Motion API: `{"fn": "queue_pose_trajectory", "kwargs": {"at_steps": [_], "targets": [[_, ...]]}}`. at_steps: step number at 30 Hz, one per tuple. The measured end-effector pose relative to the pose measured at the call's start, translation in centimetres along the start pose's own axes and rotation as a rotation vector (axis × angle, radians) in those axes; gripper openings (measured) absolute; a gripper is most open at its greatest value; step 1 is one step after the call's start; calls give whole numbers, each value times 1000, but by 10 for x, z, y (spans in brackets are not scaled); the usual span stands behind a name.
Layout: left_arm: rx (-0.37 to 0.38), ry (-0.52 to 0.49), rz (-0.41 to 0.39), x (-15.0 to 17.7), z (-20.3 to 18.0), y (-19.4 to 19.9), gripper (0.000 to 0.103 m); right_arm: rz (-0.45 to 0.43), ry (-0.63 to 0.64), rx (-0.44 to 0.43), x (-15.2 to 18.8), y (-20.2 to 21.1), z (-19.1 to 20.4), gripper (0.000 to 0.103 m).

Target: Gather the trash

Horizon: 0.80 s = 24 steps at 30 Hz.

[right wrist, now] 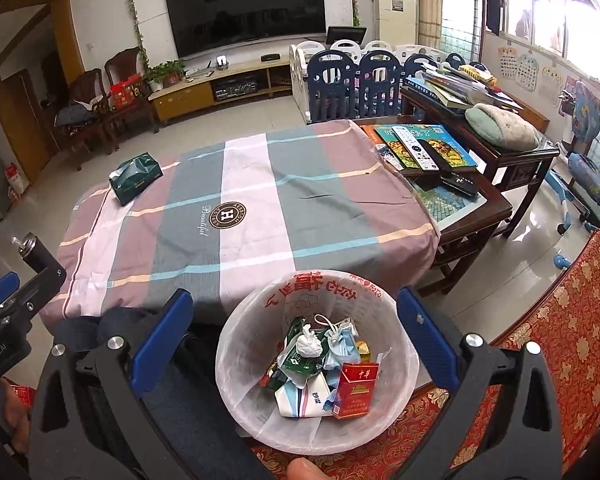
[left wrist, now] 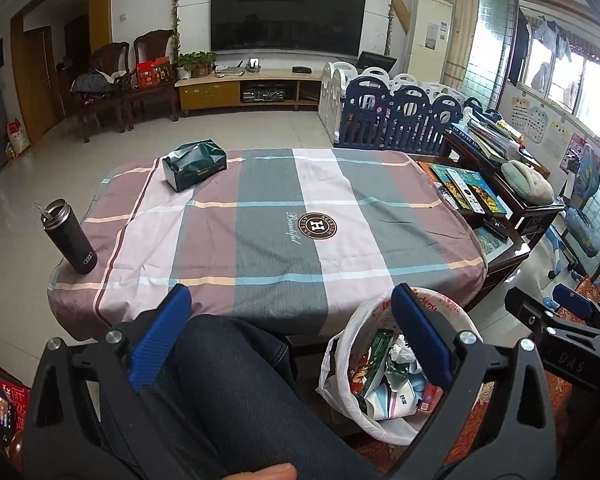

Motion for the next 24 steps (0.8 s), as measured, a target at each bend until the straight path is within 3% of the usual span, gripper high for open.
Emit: {"fn": "queue_pose_trajectory", "kwargs": {"at_steps": [24], "targets": [[13,-5,21,6,-2,-5,100,18,-10,2,3,-6,-6,99]]}}
Point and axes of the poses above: each gripper's, at about its wrist camera, not at the fingertips, and y roughly against the way its jaws point, z to its left, x to its underside, the point moved 8 cm from there along -y, roughly the way its jaws point, and after that the axes turned 3 degrees about -x, right-handed, at the moved point
